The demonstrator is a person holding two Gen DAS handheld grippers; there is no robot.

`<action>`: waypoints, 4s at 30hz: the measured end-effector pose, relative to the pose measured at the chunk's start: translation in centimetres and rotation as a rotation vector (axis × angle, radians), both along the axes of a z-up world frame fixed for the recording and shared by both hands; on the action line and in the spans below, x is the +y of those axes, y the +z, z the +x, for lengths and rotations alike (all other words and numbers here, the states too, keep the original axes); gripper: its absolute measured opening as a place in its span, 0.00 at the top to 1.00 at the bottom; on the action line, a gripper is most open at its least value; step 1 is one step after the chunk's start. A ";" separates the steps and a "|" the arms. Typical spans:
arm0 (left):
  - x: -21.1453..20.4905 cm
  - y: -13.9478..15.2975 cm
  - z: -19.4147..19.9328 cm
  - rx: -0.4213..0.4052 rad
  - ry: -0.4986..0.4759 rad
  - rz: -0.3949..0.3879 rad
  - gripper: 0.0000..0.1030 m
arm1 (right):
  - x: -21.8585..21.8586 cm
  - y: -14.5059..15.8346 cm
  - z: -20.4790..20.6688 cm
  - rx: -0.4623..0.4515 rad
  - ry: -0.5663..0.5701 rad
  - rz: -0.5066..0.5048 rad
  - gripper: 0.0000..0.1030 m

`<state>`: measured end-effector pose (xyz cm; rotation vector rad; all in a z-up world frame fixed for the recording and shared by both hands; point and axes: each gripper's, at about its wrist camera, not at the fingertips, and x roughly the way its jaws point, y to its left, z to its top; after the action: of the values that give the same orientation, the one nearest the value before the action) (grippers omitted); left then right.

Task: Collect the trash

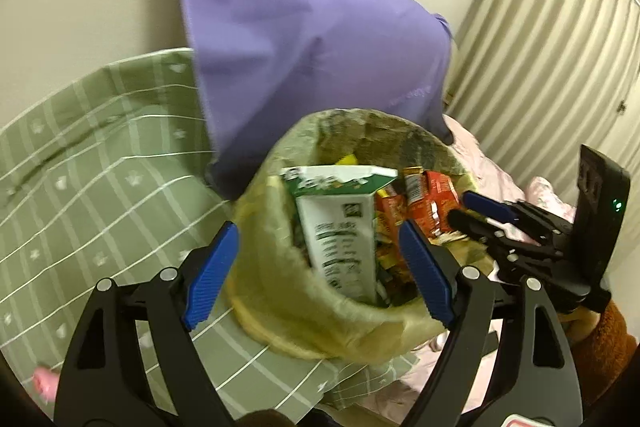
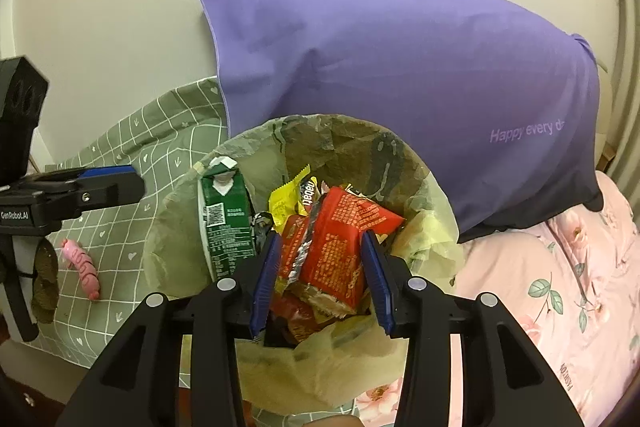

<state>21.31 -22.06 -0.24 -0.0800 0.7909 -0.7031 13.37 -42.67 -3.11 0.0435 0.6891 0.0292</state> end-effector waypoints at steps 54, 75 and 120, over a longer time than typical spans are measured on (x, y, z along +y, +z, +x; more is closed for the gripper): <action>22.4 4.2 -25.6 -0.257 0.556 0.192 0.19 | 20.3 5.2 -18.0 -0.180 0.207 0.028 0.61; 22.7 4.3 -25.6 -0.264 0.562 0.197 0.19 | 20.1 5.1 -17.6 -0.178 0.208 0.031 0.61; 23.4 4.2 -24.9 -0.281 0.534 0.197 0.20 | 20.7 4.8 -17.1 -0.166 0.218 0.007 0.61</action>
<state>-3.58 1.36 3.91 -0.0110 0.5294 -0.1232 -3.72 -21.93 1.69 -0.0274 0.5251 0.2420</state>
